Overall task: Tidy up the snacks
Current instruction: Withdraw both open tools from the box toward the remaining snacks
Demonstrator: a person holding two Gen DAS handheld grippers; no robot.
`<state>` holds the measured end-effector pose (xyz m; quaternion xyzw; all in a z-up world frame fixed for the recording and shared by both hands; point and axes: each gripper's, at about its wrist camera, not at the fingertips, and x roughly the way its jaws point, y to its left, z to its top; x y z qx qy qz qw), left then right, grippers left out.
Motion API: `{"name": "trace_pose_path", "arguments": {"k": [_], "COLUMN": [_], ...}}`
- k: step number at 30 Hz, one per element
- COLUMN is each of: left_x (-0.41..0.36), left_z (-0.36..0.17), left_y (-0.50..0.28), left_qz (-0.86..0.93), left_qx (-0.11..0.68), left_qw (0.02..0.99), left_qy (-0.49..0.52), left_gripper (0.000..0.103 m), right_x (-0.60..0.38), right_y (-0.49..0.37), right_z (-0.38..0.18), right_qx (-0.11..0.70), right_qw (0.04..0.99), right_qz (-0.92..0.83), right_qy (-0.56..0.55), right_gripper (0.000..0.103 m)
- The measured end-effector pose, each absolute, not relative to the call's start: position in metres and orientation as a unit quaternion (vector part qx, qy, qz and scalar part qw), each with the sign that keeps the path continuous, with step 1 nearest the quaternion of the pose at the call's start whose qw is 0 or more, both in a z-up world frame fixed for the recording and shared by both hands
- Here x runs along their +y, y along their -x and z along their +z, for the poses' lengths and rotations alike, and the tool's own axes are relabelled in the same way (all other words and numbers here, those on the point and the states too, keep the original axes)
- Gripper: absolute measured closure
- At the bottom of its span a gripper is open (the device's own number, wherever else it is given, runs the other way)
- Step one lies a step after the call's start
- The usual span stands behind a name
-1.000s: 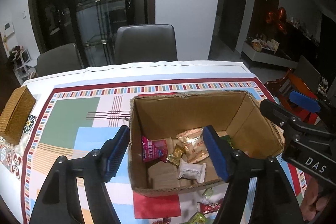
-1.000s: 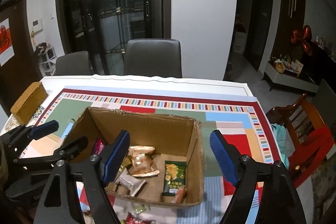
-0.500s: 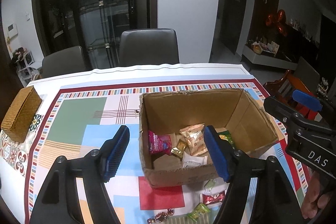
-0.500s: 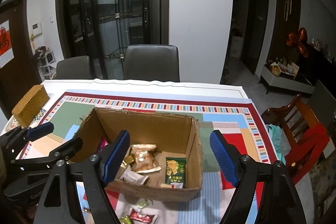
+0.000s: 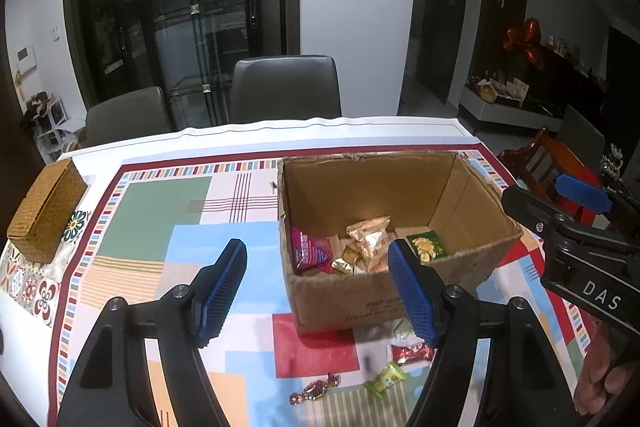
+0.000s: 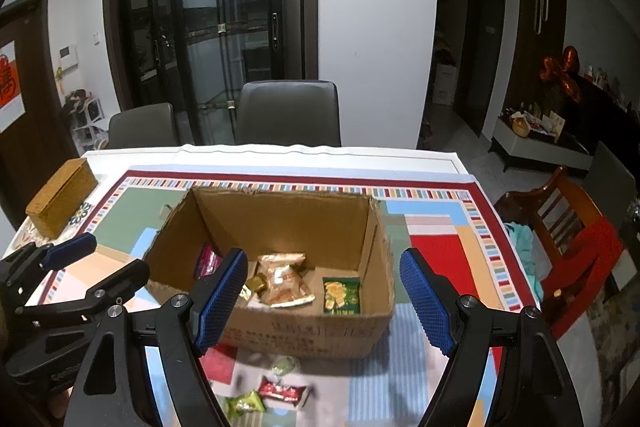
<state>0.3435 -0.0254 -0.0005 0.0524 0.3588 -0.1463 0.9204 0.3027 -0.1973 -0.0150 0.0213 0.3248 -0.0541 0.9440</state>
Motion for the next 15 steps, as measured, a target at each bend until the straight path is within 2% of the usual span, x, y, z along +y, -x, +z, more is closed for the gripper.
{"name": "trace_pose_path", "arguments": {"k": [15], "left_x": [-0.003], "left_z": [-0.018], "left_y": [-0.317], "left_qz": [-0.145], "left_qx": [0.368], "left_qw": [0.917], "left_qy": [-0.055], "left_gripper": [0.031], "right_x": [-0.175], "right_y": [-0.281], "right_z": [-0.032], "right_qx": [0.332], "right_qw": [0.942], "right_qz": [-0.055], "right_qy": [-0.014], "right_gripper": [0.024]}}
